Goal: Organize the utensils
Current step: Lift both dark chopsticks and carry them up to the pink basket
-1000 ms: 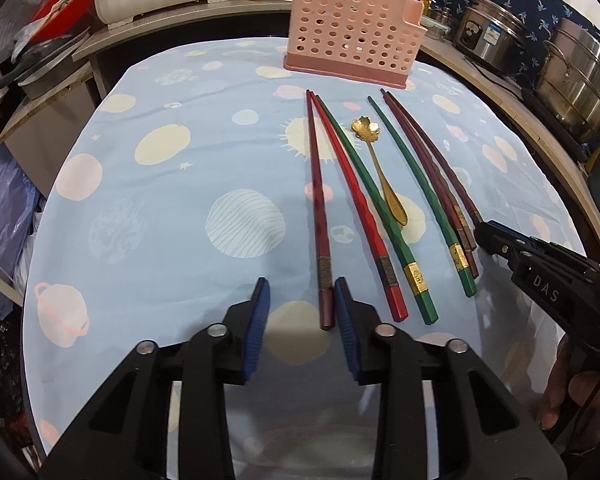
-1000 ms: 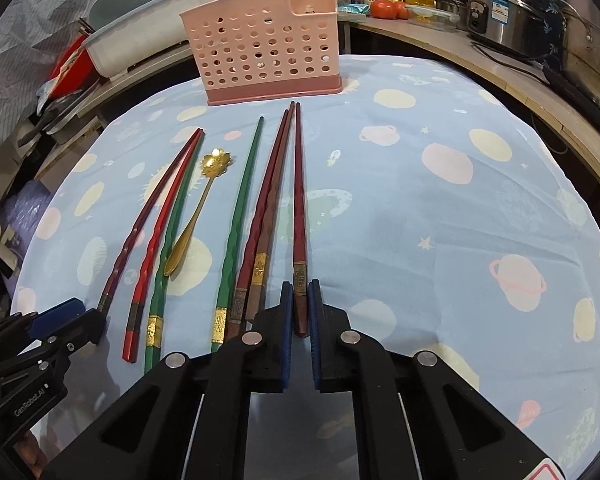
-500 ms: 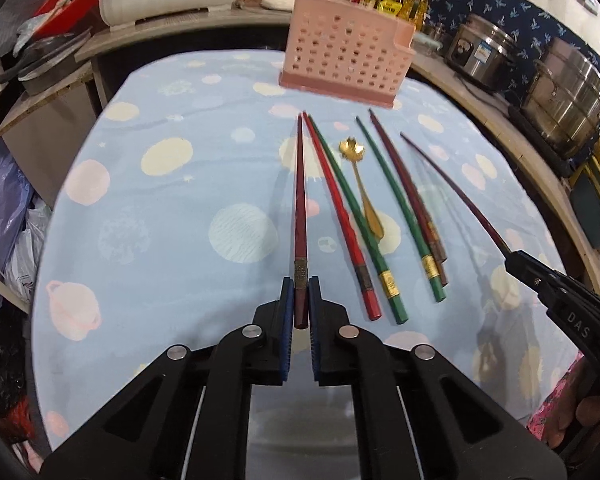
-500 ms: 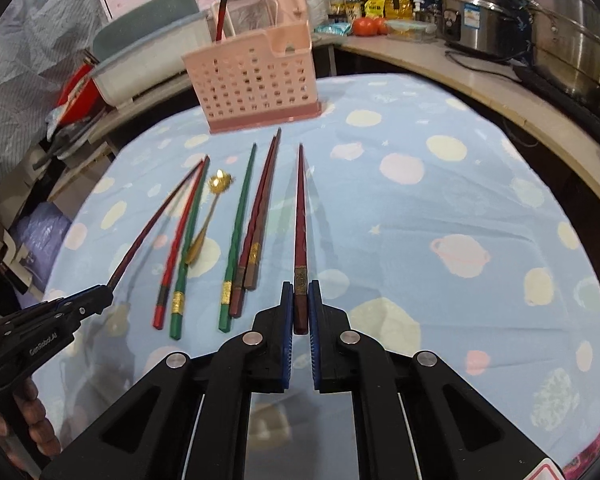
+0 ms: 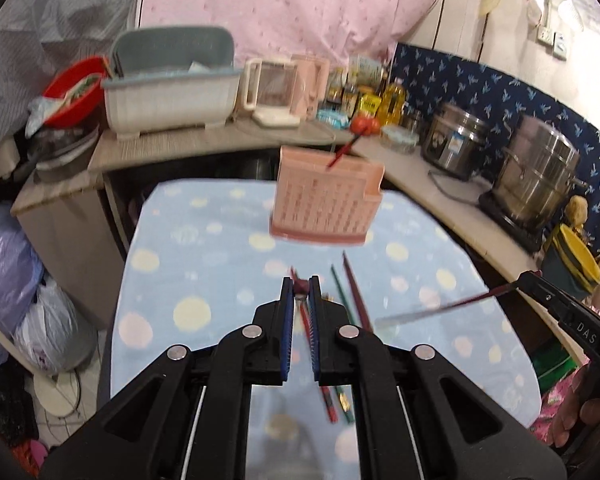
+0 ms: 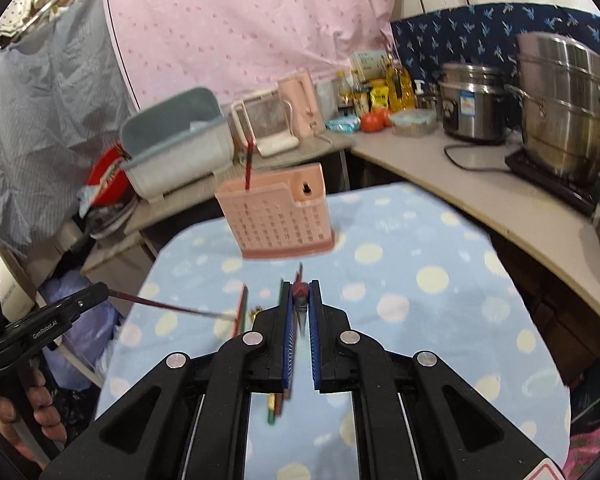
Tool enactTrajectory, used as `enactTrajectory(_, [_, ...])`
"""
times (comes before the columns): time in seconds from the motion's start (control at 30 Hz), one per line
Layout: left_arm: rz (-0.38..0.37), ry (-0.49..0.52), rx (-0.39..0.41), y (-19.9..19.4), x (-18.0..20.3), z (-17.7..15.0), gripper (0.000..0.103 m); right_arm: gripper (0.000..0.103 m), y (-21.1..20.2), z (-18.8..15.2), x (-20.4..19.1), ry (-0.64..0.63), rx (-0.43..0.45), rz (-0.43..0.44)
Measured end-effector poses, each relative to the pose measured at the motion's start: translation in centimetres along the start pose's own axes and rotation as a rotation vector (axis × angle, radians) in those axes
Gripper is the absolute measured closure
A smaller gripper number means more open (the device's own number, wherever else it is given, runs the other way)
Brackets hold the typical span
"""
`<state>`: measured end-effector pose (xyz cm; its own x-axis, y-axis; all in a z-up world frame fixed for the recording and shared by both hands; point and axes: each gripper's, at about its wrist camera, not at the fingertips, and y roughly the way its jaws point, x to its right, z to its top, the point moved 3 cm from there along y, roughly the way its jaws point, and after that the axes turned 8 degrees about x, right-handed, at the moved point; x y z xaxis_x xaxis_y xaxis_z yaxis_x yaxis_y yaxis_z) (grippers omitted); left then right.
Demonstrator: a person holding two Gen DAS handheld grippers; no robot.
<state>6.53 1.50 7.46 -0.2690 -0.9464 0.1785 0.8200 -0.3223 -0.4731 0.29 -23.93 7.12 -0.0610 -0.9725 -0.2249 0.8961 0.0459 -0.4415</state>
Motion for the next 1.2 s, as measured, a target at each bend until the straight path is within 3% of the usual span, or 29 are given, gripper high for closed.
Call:
enactTrajectory(0.4, [-0.004, 0.033, 0.198, 2.2, 0.9, 12.5, 0.096, 0.096, 4.7, 10.2, -0.8, 0.016, 0.123, 0.041])
enactTrajectory(0.63, [0.000, 0.019, 0.341, 4.1, 0.6, 20.8, 0.096, 0.096, 8.6, 18.1, -0.7, 0.041, 0.241, 0.019])
enactTrajectory(0.77, [-0.006, 0.003, 0.379, 6.4, 0.3, 23.6, 0.096, 0.096, 11.7, 20.7, -0.7, 0.042, 0.259, 0.003])
enactTrajectory(0.9, [-0.003, -0.023, 0.370, 9.9, -0.3, 24.2, 0.096, 0.096, 15.5, 21.0, -0.7, 0.039, 0.237, -0.009])
enactTrajectory(1.2, [-0.006, -0.059, 0.230, 16.5, -2.0, 20.3, 0.096, 0.096, 21.9, 17.1, -0.2, 0.025, 0.122, -0.032])
